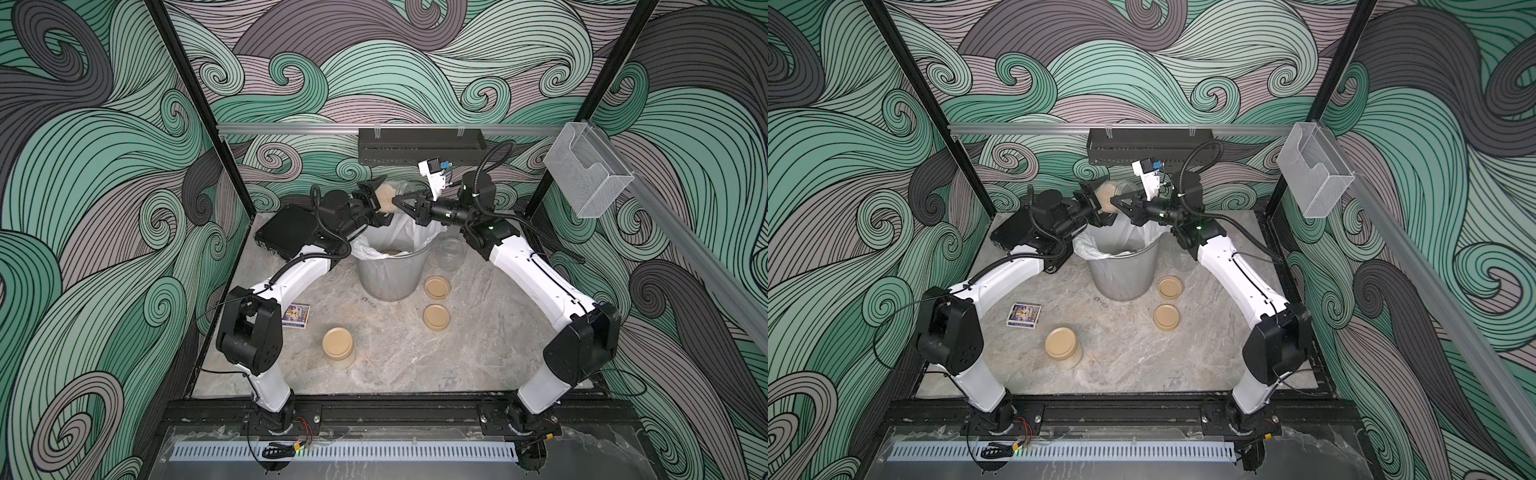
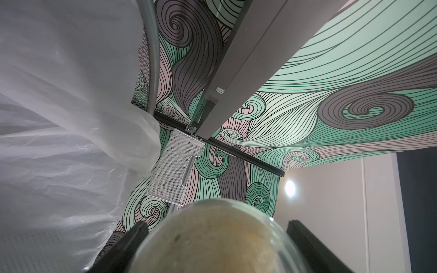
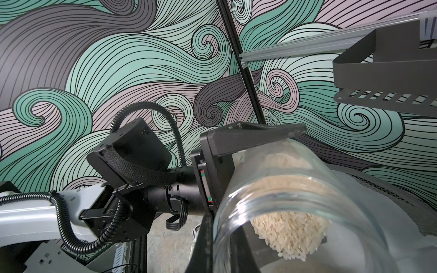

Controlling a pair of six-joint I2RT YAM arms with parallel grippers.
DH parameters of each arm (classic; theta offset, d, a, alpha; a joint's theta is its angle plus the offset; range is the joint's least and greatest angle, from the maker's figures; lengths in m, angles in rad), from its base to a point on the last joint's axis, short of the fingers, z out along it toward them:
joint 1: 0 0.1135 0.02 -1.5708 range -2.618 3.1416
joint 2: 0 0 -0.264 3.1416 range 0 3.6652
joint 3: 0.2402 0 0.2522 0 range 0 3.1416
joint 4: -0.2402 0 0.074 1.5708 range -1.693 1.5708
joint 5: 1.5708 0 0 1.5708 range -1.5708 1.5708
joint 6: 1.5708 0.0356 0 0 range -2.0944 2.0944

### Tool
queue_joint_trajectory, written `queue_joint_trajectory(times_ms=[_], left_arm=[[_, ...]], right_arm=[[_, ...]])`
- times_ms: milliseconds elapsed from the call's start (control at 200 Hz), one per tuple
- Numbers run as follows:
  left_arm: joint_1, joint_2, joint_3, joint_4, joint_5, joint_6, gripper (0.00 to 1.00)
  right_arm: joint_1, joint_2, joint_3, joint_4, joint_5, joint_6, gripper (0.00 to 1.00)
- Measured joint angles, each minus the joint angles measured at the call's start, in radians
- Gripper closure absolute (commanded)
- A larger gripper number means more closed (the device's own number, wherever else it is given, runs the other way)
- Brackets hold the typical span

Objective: Empty moldy rice from jars
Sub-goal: Pour the moldy rice from the jar into the trash bin.

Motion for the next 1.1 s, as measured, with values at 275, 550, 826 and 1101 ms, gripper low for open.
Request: queue_joint_trajectory(times_ms=[275, 550, 826, 1101], left_arm=[[-0.013, 0.009, 0.000, -0.010, -0.004, 0.051, 0.45], [-0.008, 0.013, 0.003, -0.045, -0.004, 0.138, 0.46], [0.014, 0.013, 0.053, -0.129, -0.004, 0.289, 0.46], [0.028, 0.003, 0.092, -0.230, -0.045, 0.475, 0.46]], right_arm=[[0.009, -0.036, -0.047, 0.021, 0.023, -0.010, 0.36], [-0.041, -0.214, -0.187, -0.039, 0.084, -0.023, 0.29], [-0.139, -0.505, -0.394, -0.135, 0.191, -0.037, 0.27], [-0.188, -0.783, -0.674, -0.301, 0.330, -0.041, 0.25]])
